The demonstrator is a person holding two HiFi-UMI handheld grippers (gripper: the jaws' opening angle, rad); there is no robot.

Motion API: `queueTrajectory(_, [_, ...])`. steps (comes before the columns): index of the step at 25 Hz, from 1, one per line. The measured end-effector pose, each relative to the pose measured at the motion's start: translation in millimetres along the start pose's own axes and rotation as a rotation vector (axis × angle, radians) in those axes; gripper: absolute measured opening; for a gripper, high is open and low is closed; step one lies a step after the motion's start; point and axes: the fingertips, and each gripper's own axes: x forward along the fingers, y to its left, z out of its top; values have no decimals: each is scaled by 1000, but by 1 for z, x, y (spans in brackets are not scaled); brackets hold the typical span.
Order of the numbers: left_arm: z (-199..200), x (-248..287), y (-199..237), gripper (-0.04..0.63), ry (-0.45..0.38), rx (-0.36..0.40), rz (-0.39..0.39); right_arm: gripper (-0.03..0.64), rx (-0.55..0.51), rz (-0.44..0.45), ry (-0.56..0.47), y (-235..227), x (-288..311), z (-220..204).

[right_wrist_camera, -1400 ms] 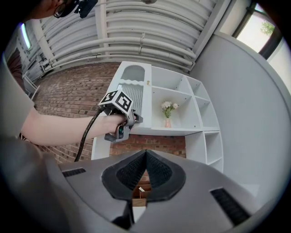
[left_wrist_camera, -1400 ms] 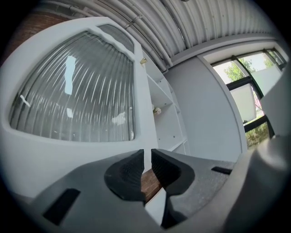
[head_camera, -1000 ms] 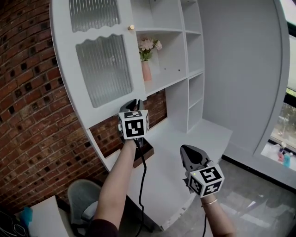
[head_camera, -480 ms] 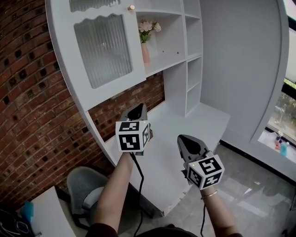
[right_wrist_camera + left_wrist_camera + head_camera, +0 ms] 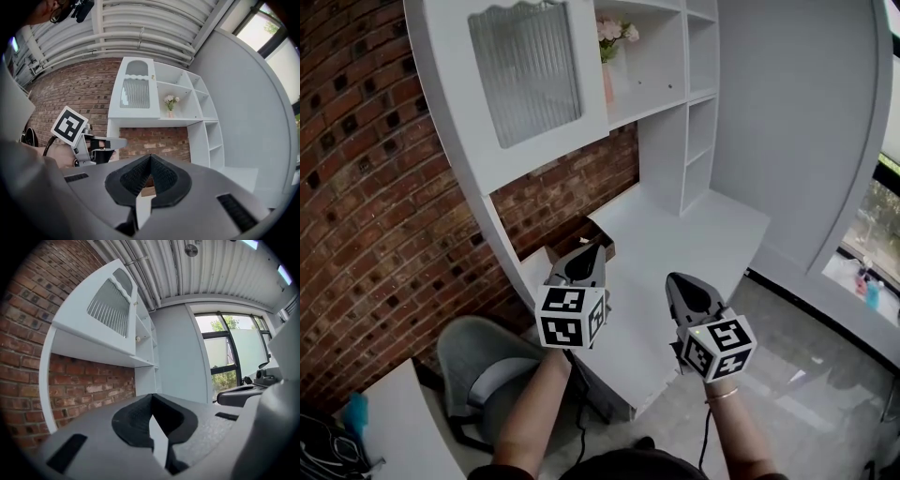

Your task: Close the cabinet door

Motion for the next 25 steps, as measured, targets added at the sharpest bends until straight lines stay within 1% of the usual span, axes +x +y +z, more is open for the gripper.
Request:
queueTrajectory(10, [-66, -53, -11, 9, 77, -6, -19, 0, 39, -11, 78, 27, -21, -45])
queueTrajectory(16, [-104, -84, -16, 9, 109, -31, -31, 0, 51, -29, 98, 42, -34, -65])
queueTrajectory(21, [-113, -97, -13, 9, 92, -31, -46, 1, 61, -37, 124, 51, -43, -80])
queueTrajectory(25, [-121, -105, -11, 9, 95, -36, -58, 1, 68, -56, 150, 54, -50, -93])
